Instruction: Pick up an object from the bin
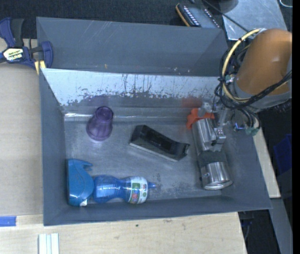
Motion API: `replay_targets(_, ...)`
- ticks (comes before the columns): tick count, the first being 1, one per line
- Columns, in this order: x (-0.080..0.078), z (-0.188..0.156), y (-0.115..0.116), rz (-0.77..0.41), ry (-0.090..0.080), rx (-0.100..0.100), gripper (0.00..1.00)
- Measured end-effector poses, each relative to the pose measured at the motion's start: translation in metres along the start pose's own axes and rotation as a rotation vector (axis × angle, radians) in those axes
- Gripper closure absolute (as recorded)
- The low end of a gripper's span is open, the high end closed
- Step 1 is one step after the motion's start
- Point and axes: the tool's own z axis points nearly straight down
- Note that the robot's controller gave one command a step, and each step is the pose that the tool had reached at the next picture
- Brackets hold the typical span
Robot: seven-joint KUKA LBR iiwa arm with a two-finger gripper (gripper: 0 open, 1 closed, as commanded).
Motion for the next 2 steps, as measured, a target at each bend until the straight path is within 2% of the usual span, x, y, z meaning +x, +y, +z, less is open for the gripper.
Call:
replay_targets(1,-0.002,-0.005,0.000,-0.003,-0.009,0.001,0.00)
replay_targets(2,0.025,0.099,0.078,0.006,0.006,0.000,0.00)
